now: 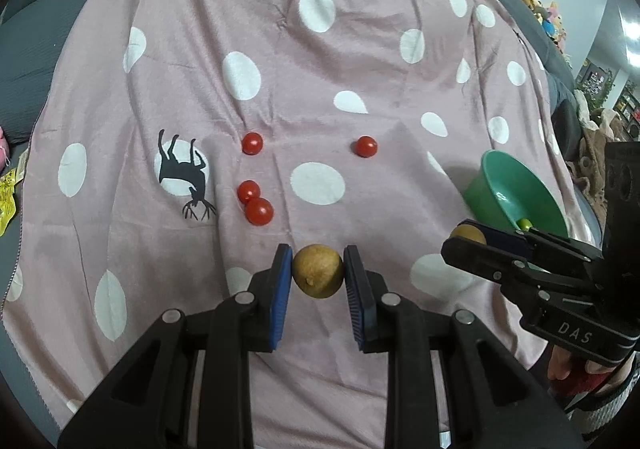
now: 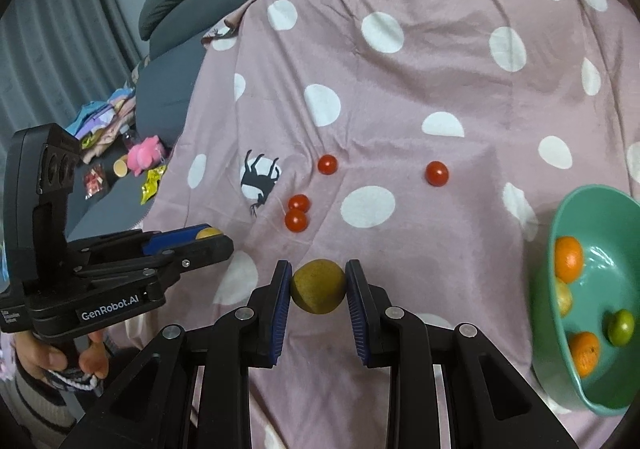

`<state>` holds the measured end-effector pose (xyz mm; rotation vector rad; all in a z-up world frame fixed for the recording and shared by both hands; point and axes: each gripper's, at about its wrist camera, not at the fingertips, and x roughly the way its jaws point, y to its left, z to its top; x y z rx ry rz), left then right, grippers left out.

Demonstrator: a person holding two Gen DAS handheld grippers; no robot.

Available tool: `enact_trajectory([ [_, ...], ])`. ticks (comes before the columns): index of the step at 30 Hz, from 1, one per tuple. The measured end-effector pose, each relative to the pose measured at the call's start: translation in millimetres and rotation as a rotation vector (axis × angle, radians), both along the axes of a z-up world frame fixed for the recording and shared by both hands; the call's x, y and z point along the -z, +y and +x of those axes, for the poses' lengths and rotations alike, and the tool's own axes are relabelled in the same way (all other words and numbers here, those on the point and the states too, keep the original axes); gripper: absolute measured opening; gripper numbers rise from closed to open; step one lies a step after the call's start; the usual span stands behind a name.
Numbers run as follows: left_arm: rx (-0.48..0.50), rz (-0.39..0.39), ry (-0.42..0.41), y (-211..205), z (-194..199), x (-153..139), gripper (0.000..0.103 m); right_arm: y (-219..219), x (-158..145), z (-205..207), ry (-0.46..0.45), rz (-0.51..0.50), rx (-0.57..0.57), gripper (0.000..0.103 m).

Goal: Organize fruits
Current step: 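Carry both yellow tomatoes over the green bowl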

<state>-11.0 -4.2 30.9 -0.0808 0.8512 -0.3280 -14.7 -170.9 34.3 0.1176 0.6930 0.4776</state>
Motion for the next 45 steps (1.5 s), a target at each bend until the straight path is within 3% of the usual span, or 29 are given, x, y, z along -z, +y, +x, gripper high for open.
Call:
enact_trajectory([
  [14, 0.069, 0.022, -0.002, -36.3, -9.8, -6.7, 0.026, -32.9, -7.5, -16.6, -0.027, 0.064, 0.058, 0.029],
  [45, 0.286, 0.095, -0.036, -145.4, 10.3, -21.2, 0.026, -124.2, -5.7, -31.7, -0.058, 0.164, 0.253, 0.029],
])
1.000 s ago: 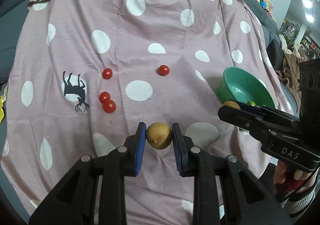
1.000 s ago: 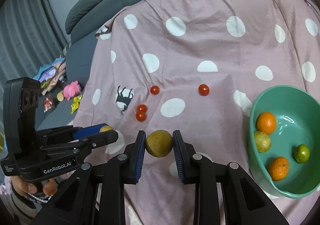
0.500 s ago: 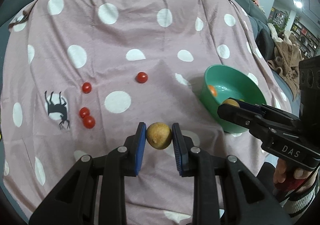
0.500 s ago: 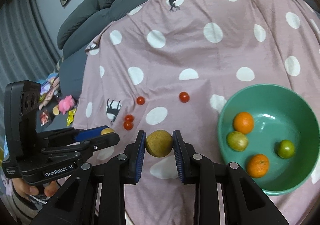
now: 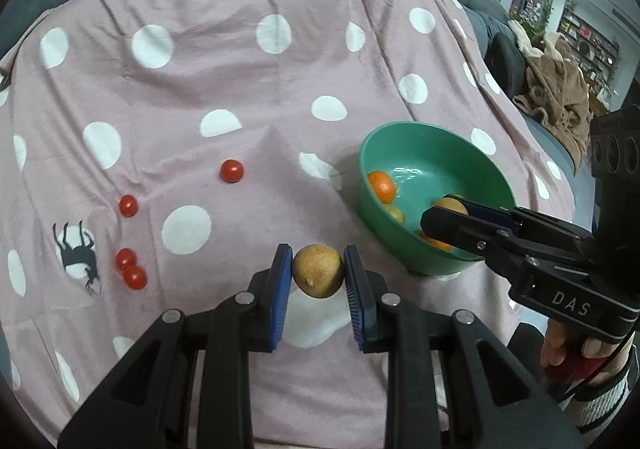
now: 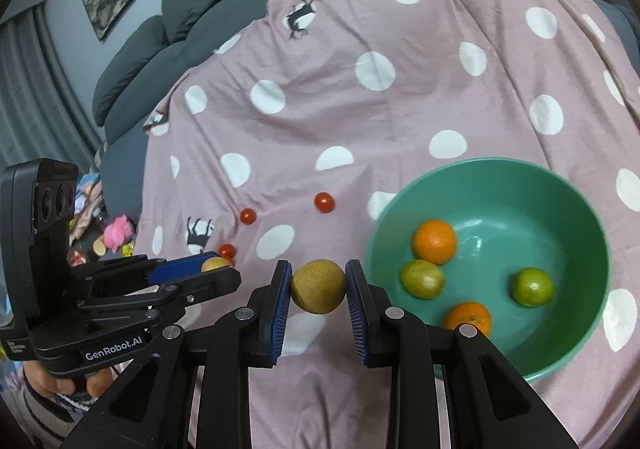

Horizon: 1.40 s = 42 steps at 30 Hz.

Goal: Organize fruits
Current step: 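Carry both yellow tomatoes over the green bowl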

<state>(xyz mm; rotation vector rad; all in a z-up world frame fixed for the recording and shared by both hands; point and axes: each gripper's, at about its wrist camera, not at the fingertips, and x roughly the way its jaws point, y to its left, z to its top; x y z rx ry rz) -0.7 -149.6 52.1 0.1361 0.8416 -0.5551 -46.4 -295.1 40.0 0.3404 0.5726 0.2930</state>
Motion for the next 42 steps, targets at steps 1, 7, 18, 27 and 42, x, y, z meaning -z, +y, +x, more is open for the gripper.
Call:
enact_trajectory([
  [1, 0.009, 0.002, -0.003, -3.9, 1.2, -0.4, 0.026, -4.2, 0.3, -0.4, -0.001, 0.005, 0.009, 0.029],
  [7, 0.056, 0.011, -0.011, -26.4, 6.1, -2.1, 0.026, -22.2, 2.3, -2.0, -0.005, 0.021, 0.048, 0.029],
  [18, 0.15, 0.018, 0.011, -68.2, 17.0, 3.4, 0.026, -59.1, 8.9, -6.4, 0.001, 0.043, 0.145, 0.029],
  [27, 0.196, 0.028, 0.054, -97.4, 24.9, 16.8, 0.026, -77.4, 19.2, -4.5, 0.02, 0.047, 0.192, 0.029],
  [42, 0.241, 0.081, 0.07, -125.8, 30.1, 33.0, 0.026, -93.0, 29.6, 1.6, 0.034, 0.052, 0.223, 0.029],
])
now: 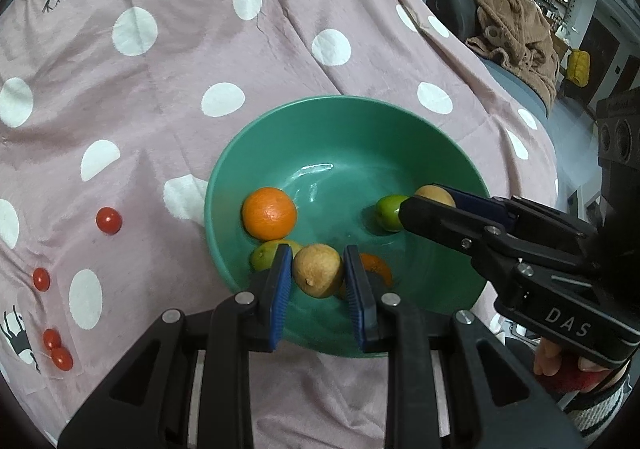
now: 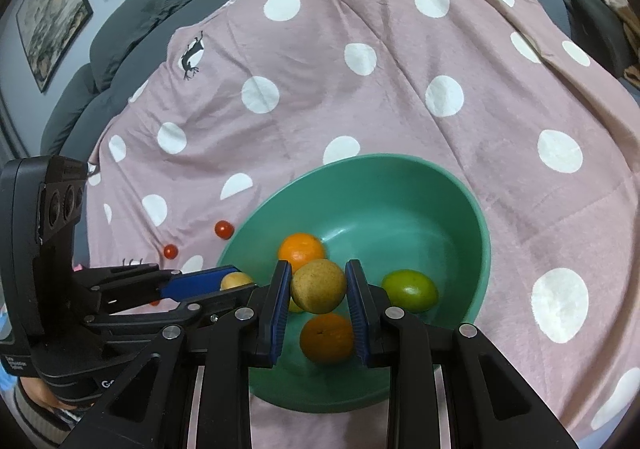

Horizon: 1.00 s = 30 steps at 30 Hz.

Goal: Organize fruits
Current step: 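Carry both yellow tomatoes over the green bowl, then open both tools to drop the yellow tomatoes into the bowl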

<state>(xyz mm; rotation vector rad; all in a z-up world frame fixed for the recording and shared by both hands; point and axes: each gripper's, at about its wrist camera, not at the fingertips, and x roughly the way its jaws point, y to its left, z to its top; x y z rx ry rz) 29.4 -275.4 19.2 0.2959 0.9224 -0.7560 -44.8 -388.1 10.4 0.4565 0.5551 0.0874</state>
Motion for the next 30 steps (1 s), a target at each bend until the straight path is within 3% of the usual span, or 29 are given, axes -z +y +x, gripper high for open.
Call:
enact_trajectory([
  [30, -0.025, 0.027, 0.044, 1.8, 6.7, 13.3, 0.026, -0.3, 4.5, 6.6, 0.026, 0.019, -0.001, 0.029],
])
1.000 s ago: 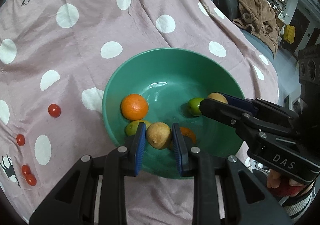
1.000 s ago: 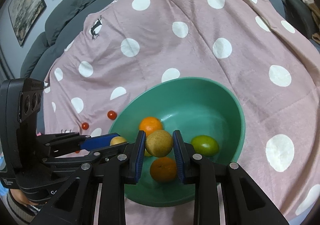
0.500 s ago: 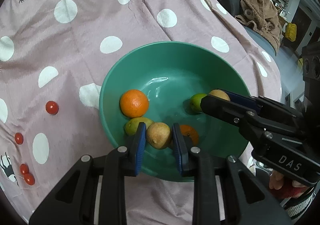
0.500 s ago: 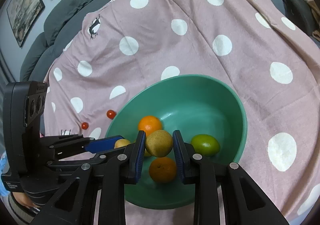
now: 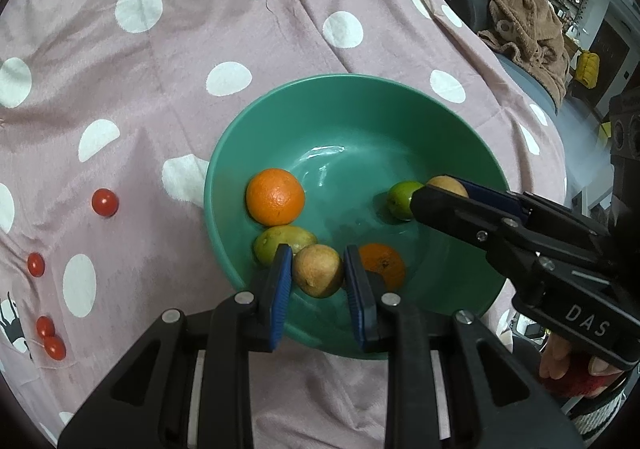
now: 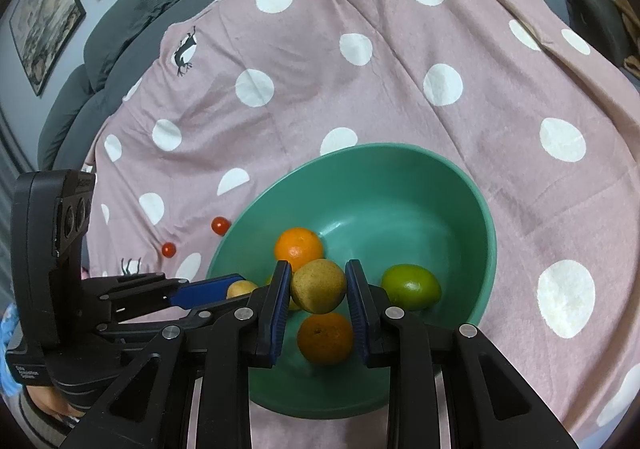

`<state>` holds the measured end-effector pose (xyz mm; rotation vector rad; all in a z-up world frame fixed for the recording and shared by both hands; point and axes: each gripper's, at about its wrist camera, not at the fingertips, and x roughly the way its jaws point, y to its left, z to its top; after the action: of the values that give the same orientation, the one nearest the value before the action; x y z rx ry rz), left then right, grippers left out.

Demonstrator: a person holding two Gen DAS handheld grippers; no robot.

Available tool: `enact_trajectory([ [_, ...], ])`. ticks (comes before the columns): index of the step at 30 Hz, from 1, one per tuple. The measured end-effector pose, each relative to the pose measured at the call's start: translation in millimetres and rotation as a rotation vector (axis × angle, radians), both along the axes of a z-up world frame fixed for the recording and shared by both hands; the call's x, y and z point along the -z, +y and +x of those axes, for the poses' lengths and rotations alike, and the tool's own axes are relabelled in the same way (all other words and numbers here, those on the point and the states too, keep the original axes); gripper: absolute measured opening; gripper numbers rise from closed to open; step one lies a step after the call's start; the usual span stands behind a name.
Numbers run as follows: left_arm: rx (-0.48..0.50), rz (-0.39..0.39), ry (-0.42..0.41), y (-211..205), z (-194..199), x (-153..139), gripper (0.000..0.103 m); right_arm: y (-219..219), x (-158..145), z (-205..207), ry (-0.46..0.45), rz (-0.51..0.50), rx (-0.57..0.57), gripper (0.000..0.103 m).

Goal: Organize fruits
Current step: 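Open both tools to drop the yellow tomatoes into the bowl, then move both tools back toward the red cherry tomatoes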

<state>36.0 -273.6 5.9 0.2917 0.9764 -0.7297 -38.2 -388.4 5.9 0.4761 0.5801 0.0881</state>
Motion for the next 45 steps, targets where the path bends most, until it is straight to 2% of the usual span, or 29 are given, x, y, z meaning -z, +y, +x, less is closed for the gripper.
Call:
enact_trajectory([
  [6, -0.004, -0.009, -0.004, 0.8, -1.1, -2.1, 0.037, -0.3, 0.4, -1.2, 0.006, 0.01, 0.003, 0.03],
  [8, -0.008, -0.014, -0.01, 1.1, -2.6, -4.1, 0.046, -0.3, 0.4, -1.5, 0.011, 0.016, 0.002, 0.032],
  [16, -0.013, -0.034, -0.037, 9.6, -13.3, -15.8, 0.061, 2.1, -3.7, -9.4, 0.007, 0.022, 0.0, 0.036],
  [25, -0.116, -0.041, -0.062, 52.5, -34.8, -22.5, 0.087, 17.1, -16.7, -21.2, -0.017, 0.02, -0.034, 0.048],
  [31, -0.206, -0.052, -0.025, 86.7, -43.7, -17.7, 0.092, 36.6, -25.9, -26.3, -0.023, 0.004, -0.082, 0.05],
  [34, -0.259, -0.116, 0.021, 114.5, -48.1, -14.4, 0.099, 45.5, -29.9, -28.8, -0.022, -0.003, -0.102, 0.05],
  [38, -0.345, -0.254, 0.109, 159.3, -49.6, -10.6, 0.1, 58.9, -34.2, -31.3, -0.025, -0.023, -0.132, 0.05],
  [40, -0.384, -0.328, 0.128, 180.5, -50.1, -13.7, 0.101, 67.1, -35.7, -31.6, -0.025, -0.027, -0.15, 0.05],
  [42, -0.415, -0.413, 0.1, 204.6, -55.7, -21.1, 0.101, 77.2, -37.0, -31.1, -0.026, -0.031, -0.176, 0.05],
  [45, -0.423, -0.492, 0.0, 234.4, -72.0, -36.7, 0.102, 93.1, -38.5, -29.3, -0.022, -0.048, -0.217, 0.05],
])
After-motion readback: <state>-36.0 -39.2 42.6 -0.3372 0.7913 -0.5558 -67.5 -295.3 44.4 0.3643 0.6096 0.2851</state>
